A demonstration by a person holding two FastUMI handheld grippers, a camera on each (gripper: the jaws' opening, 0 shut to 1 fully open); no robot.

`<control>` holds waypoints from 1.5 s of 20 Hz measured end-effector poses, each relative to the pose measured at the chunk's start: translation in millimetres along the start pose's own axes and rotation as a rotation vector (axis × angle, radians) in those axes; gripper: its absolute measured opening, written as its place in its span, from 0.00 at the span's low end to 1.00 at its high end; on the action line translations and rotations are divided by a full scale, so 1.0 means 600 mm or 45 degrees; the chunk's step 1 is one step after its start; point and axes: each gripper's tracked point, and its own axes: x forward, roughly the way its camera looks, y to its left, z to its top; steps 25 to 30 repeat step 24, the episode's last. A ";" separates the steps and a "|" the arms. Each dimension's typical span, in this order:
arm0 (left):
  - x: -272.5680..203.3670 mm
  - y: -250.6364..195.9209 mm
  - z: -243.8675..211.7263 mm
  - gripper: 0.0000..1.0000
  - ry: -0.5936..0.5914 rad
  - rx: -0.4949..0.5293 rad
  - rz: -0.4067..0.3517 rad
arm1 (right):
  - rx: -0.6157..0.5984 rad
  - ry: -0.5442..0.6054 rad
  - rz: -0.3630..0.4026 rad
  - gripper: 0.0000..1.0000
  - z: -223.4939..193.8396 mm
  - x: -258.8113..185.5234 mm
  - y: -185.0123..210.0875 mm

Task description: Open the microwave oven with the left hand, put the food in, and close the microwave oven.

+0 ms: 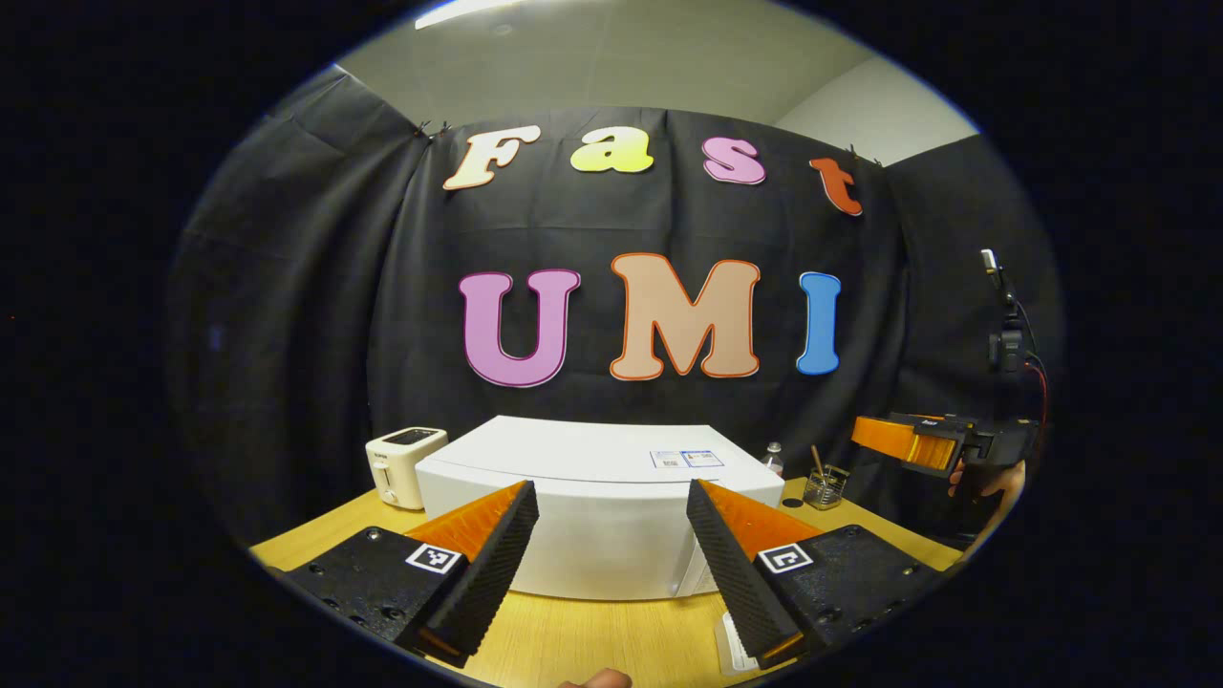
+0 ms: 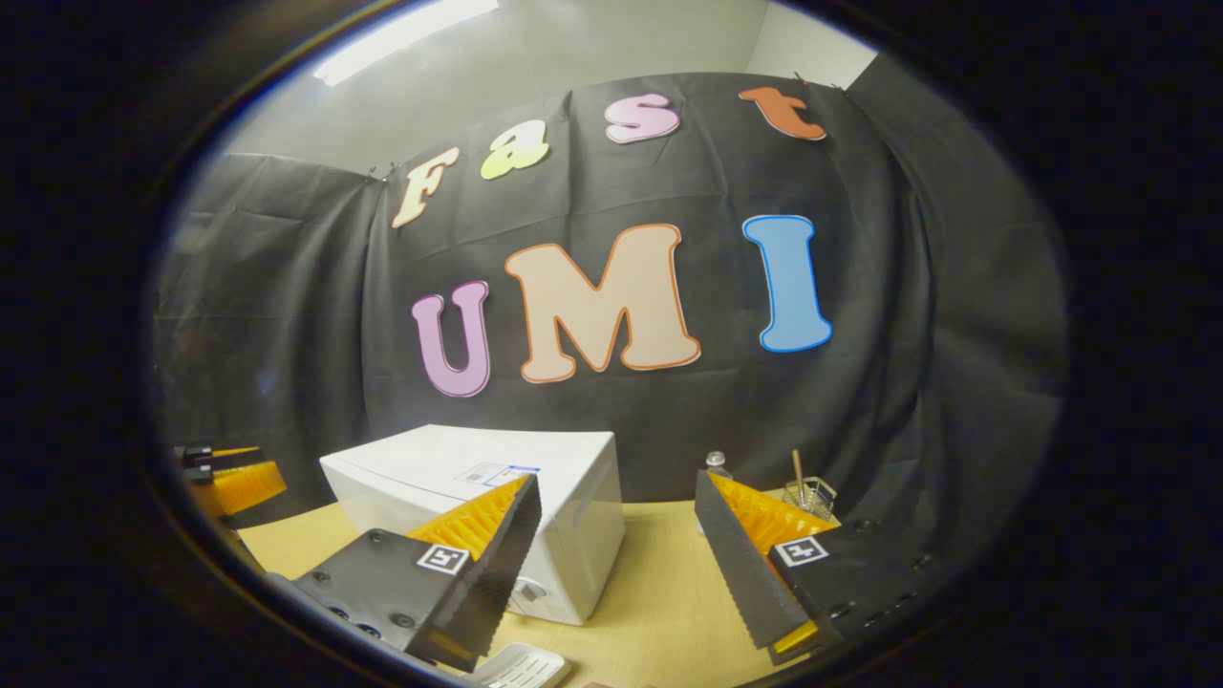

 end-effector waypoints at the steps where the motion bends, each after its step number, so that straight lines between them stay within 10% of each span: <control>1: -0.004 -0.001 0.007 0.96 -0.011 0.022 -0.002 | -0.001 -0.001 0.003 0.92 0.002 -0.001 0.001; 30: 0.001 0.069 0.043 0.95 -0.096 0.084 0.266 | -0.004 -0.030 0.003 0.91 0.016 -0.018 0.001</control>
